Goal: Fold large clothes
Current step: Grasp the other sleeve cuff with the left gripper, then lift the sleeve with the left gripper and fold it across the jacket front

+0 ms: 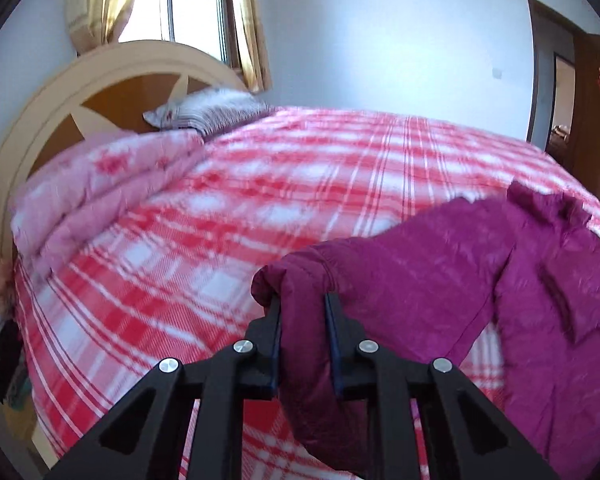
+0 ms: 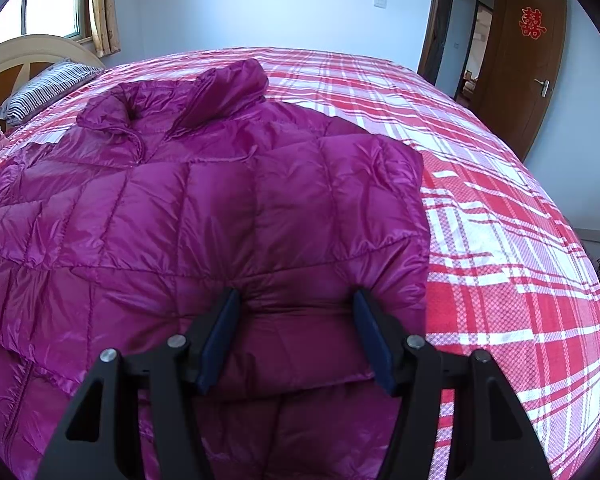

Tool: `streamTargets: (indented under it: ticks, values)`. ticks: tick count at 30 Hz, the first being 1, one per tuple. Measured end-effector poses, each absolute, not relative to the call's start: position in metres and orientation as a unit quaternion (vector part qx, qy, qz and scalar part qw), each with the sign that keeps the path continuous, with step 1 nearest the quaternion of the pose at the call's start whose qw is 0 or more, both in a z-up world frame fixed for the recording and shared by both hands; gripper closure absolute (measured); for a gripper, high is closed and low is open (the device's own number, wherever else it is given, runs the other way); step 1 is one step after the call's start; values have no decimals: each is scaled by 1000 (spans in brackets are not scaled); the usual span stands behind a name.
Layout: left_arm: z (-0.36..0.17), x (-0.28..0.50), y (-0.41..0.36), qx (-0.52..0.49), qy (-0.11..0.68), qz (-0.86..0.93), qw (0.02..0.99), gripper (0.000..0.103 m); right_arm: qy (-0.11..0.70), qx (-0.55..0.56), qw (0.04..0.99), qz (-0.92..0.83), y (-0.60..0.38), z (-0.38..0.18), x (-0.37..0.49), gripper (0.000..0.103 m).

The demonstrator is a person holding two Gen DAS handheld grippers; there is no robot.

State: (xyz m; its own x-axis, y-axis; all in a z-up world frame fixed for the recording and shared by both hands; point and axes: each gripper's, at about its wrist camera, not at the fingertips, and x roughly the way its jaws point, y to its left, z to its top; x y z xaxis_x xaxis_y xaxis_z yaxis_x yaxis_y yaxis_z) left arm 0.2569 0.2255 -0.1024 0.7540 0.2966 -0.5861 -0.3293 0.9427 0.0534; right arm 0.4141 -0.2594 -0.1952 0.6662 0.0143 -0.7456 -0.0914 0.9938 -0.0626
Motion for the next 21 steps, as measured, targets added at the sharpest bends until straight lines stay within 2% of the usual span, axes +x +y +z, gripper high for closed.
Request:
streamTargets:
  ticks: [12, 21]
  values:
    - [-27, 284, 225, -17, 250, 153, 956, 86, 406, -45, 912, 30, -260, -195, 413, 38]
    - [27, 301, 156, -6, 204, 75, 976, 86, 406, -45, 912, 30, -260, -195, 413, 37]
